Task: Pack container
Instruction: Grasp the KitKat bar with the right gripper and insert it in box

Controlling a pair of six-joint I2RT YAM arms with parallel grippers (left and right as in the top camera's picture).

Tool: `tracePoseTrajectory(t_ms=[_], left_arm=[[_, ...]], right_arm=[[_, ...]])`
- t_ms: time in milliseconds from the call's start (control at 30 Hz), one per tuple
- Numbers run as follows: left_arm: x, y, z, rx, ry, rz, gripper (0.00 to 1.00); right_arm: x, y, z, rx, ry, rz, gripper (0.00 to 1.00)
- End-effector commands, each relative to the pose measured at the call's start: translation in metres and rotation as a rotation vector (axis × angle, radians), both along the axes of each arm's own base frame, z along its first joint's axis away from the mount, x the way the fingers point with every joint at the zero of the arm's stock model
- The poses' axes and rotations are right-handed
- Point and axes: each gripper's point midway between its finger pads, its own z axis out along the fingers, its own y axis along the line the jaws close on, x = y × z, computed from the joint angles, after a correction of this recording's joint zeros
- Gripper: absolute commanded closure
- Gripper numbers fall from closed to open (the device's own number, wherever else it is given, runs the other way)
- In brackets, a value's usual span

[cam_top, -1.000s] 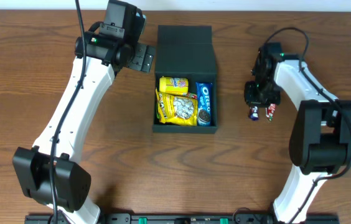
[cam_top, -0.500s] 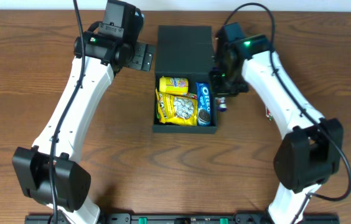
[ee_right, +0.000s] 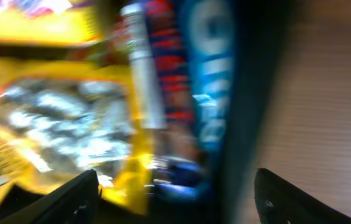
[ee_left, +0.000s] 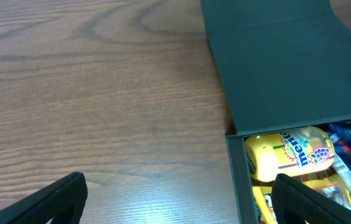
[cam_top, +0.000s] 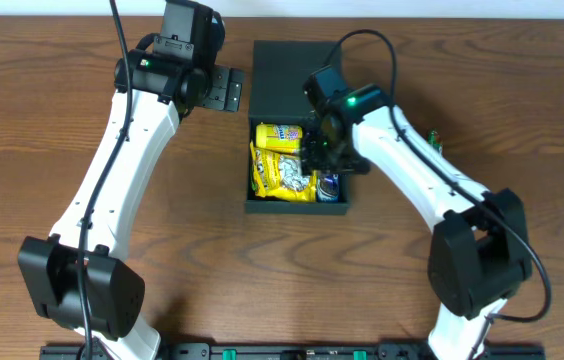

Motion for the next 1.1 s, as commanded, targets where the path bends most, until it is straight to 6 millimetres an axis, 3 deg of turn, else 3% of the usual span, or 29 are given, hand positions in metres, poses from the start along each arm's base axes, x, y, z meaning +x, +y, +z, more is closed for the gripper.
tracePoseTrajectory(t_ms=[0, 67, 133, 167, 233, 300, 333, 367, 400, 500, 600, 833, 1067], left_arm=[[0.0, 0.002, 0.001, -0.004, -0.001, 0.01, 0.05], [0.0, 0.002, 0.001, -0.004, -0.001, 0.01, 0.05], [0.0, 0.002, 0.001, -0.004, -0.001, 0.01, 0.05], [0.0, 0.002, 0.001, -0.004, -0.001, 0.01, 0.05], [0.0, 0.002, 0.001, -0.004, -0.001, 0.01, 0.05], [0.0, 0.002, 0.001, -0.004, -0.001, 0.011, 0.05], [0.0, 0.002, 0.001, -0.004, -0.001, 0.011, 0.05], [0.0, 0.002, 0.001, -0.004, -0.001, 0.01, 0.05], [0.0, 0.002, 0.001, -0.004, -0.001, 0.01, 0.05], [0.0, 0.002, 0.001, -0.004, -0.001, 0.01, 0.05], [0.0, 0.002, 0.001, -0.004, -0.001, 0.01, 0.05], [0.0, 0.002, 0.001, -0.005, -0.003, 0.011, 0.05], [0.001, 0.002, 0.001, -0.005, -0.004, 0.011, 0.05]], right_arm=[[0.031, -0.059, 0.054, -0.122, -0.197, -0.144, 0.23], [0.035, -0.095, 0.07, -0.15, -0.224, -0.225, 0.29], [0.035, -0.117, 0.072, -0.155, -0.21, -0.28, 0.34], [0.033, -0.126, 0.07, -0.141, -0.187, -0.3, 0.42], [0.031, -0.119, 0.064, -0.045, -0.142, -0.276, 0.79], [0.033, -0.1, 0.064, 0.04, -0.139, -0.195, 0.96], [0.034, -0.108, 0.063, -0.035, -0.158, -0.197, 0.97], [0.032, -0.124, 0.063, -0.137, -0.174, -0.239, 0.76], [0.03, -0.135, 0.063, -0.197, -0.175, -0.259, 0.66], [0.021, -0.178, 0.049, -0.302, -0.132, -0.331, 0.57], [0.004, -0.206, 0.019, -0.29, -0.043, -0.386, 0.51], [-0.017, -0.219, -0.032, -0.22, 0.026, -0.413, 0.44], [-0.009, -0.208, -0.055, -0.149, -0.021, -0.348, 0.42]])
